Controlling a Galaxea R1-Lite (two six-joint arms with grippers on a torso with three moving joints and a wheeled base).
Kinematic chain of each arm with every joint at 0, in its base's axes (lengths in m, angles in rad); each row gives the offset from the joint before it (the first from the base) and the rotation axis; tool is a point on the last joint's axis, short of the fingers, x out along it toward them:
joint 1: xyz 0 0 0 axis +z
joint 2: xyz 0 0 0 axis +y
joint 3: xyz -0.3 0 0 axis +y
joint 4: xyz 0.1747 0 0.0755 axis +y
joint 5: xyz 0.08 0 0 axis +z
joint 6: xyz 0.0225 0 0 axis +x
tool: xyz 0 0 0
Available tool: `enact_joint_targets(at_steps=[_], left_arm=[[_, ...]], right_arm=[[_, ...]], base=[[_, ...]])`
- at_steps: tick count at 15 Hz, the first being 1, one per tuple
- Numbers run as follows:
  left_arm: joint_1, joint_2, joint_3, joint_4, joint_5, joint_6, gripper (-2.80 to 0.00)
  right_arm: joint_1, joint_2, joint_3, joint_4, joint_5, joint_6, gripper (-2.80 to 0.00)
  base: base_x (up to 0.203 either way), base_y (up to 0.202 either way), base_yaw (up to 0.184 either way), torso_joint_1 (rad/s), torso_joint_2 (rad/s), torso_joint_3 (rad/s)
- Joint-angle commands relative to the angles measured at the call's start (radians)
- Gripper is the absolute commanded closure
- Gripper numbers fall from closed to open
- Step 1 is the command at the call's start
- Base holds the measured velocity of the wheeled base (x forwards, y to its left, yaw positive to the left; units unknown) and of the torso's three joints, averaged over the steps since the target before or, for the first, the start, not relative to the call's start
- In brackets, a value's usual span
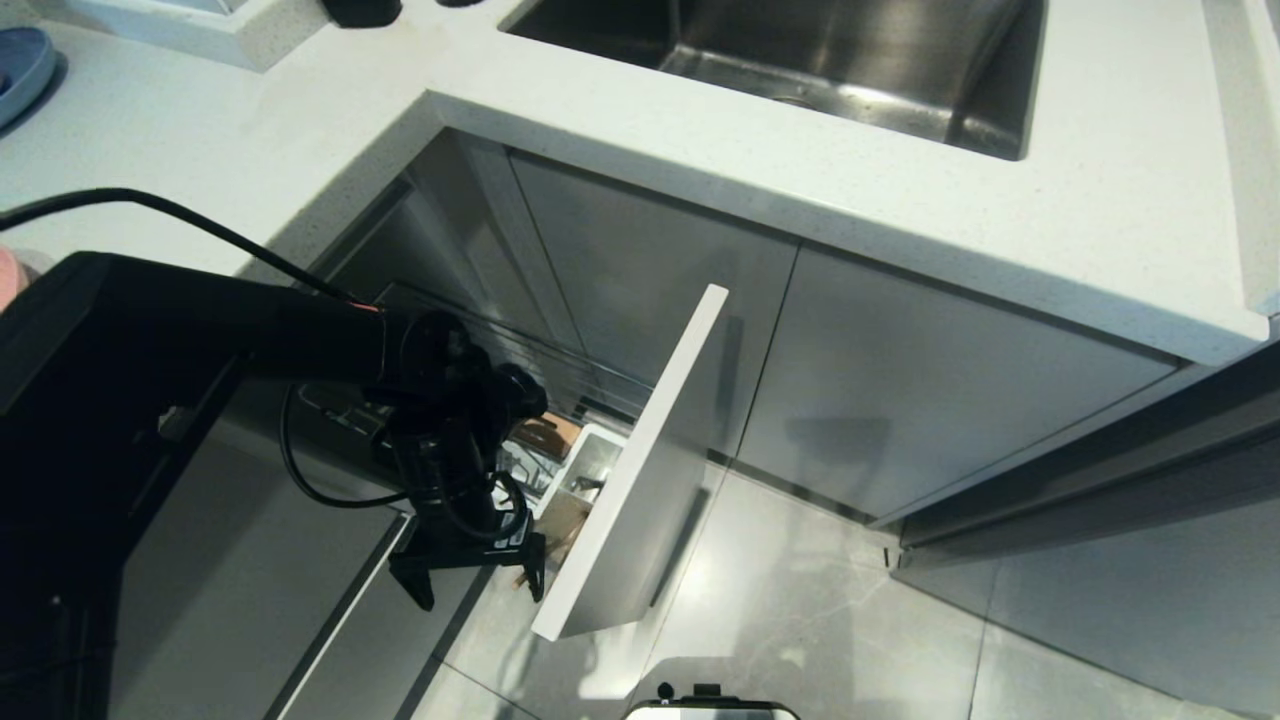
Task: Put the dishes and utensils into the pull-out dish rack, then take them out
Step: Take the chopsticks out of the cupboard
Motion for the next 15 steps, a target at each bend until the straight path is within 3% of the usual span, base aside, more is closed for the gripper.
enact_joint_targets(at_steps=[1, 4, 10, 11, 15], left_arm=[[-0.003, 0.02, -0.008, 0.006, -0.004, -0.002, -2.8], [-0.005, 0.038, -0.023, 0.01, -0.051, -0.002, -2.8], [-0.003, 0.046, -0.029, 0.01, -0.054, -0.002, -2.8], [-0.003, 0.046, -0.029, 0.01, -0.054, -0.002, 0.0], [-0.011, 0.043, -0.074, 0.045, -0.077, -0.012, 0.0]], right_arm=[[0.001, 0.0, 0.002, 0.0, 0.0, 0.0, 0.0], [0.001, 0.0, 0.002, 0.0, 0.0, 0.0, 0.0], [0.001, 0.0, 0.002, 0.0, 0.0, 0.0, 0.0], [0.001, 0.0, 0.002, 0.0, 0.0, 0.0, 0.0], [0.001, 0.0, 0.002, 0.0, 0.0, 0.0, 0.0]], base=[[0.0, 0.0, 0.0, 0.0, 0.0, 0.0], [0.0, 0.0, 0.0, 0.0, 0.0, 0.0], [0.0, 0.0, 0.0, 0.0, 0.0, 0.0], [0.0, 0.0, 0.0, 0.0, 0.0, 0.0], [0.0, 0.0, 0.0, 0.0, 0.0, 0.0]])
